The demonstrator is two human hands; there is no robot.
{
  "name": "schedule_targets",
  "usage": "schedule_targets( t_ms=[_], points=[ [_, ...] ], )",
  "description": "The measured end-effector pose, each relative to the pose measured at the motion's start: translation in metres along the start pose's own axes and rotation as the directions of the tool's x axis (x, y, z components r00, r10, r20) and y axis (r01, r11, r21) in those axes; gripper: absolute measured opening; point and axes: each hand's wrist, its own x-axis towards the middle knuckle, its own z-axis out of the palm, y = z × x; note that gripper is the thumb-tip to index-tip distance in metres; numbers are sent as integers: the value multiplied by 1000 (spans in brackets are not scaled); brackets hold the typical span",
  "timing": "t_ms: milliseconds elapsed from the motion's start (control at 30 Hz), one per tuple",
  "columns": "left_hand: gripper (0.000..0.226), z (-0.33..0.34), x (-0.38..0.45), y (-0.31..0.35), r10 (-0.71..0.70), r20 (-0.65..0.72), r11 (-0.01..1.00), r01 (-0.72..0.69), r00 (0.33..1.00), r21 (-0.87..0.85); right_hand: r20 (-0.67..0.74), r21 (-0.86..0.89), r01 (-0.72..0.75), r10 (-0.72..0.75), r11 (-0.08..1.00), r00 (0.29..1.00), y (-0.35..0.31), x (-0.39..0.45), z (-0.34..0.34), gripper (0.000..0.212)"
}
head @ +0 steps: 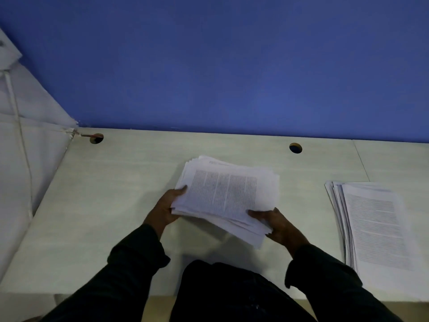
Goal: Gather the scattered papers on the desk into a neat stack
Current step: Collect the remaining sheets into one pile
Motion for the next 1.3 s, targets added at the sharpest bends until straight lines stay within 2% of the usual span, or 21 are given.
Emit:
schedule_targets(
  t_ms=[33,100,133,167,233,267,300,367,433,500,600,633,700,767,867,967,1067,1133,1200,1300],
  points=[
    [47,4,0,-3,55,-22,986,-58,998,-156,-22,28,16,-15,999,1000,2,3,5,54],
    [63,20,-5,-6,113,-95,884,-144,989,-444,-98,92,65,-56,994,994,5,8,15,58],
    [65,31,-7,-8,121,-124,846,-168,985,-506,-140,114,93,-76,989,987,6,10,19,65],
    [62,47,-10,-12,132,-148,846,-189,980,-499,-177,121,117,-94,986,980,7,13,22,70],
    [44,82,-11,-25,157,-215,935,-215,964,-281,-181,101,143,-123,985,976,6,12,32,69],
    [40,93,-5,-32,170,-283,967,-215,944,-137,-139,82,142,-130,986,982,6,10,35,63],
    [41,99,0,-36,189,-351,979,-205,917,-8,-73,56,128,-124,990,990,4,6,38,58],
    [46,91,9,-33,230,-385,971,-182,894,157,19,34,70,-71,997,997,-2,-1,33,53],
    [55,71,14,-18,234,-297,956,-164,926,244,-18,36,-13,14,999,1000,-13,-10,16,57],
    [61,51,15,0,193,-120,939,-147,974,311,-56,0,-30,30,1000,998,-28,-19,-5,62],
    [60,48,8,22,68,164,890,-134,984,437,-82,-65,-66,60,996,995,-55,-23,-18,50],
    [55,55,3,26,-4,231,884,-105,973,456,-54,-70,-68,65,995,996,-64,-22,-15,47],
    [44,72,-2,27,-119,277,881,-27,953,473,31,-73,-43,45,996,998,-80,-20,0,41],
    [47,82,-2,20,-123,245,887,-4,962,462,82,-64,-2,7,998,997,-91,-16,15,40],
    [44,81,-6,2,-113,232,958,44,966,284,36,-69,65,-62,996,997,-92,-14,17,44],
    [33,76,-18,-38,-170,214,978,137,962,159,16,-63,-36,37,997,999,-78,-18,5,45],
    [51,71,-16,-83,-139,99,984,127,985,123,24,-99,-120,123,988,992,-53,-25,-4,45],
    [57,66,-13,-100,-132,4,988,131,991,77,-20,-151,-169,168,974,986,-32,-26,-13,56],
    [64,62,-11,-111,-153,-12,983,154,988,101,-53,-238,-239,233,941,971,-10,-30,-19,72],
    [72,65,-16,-123,-166,-10,933,160,986,321,-100,-288,-267,248,920,963,13,-34,-23,84]
  ],
)
